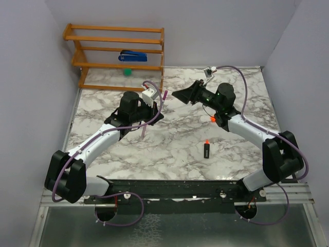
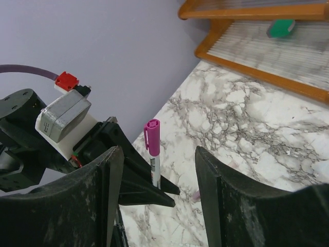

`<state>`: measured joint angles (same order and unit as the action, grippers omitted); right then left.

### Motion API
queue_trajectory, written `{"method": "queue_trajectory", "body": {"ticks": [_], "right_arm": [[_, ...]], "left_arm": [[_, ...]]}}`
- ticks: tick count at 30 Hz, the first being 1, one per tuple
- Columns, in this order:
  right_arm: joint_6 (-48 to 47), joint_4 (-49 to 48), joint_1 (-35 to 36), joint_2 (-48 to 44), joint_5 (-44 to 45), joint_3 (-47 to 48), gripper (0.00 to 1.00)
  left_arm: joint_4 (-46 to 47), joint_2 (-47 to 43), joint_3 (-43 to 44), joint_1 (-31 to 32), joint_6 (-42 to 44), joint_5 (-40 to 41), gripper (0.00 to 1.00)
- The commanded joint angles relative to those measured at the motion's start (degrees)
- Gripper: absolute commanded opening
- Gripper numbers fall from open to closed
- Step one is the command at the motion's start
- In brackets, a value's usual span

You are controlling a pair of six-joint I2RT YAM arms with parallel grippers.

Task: Insert the pens into the pen caps

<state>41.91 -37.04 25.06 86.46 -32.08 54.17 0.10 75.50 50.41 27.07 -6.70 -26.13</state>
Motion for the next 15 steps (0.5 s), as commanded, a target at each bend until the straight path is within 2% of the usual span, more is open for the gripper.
{"method": "queue_trajectory", "body": {"ticks": [1, 15], "right_arm": [[3.5, -5.4, 0.5, 3.2, -2.9, 1.6, 0.62], [2.5, -4.7, 3.1, 6.6, -3.9, 5.5, 0.49]], "left_arm": [[0.3, -1.6, -0.2, 0.1, -0.4, -2.3, 0.0], [0.7, -1.1, -0.1, 0.0, -0.7, -3.4, 0.0]]}}
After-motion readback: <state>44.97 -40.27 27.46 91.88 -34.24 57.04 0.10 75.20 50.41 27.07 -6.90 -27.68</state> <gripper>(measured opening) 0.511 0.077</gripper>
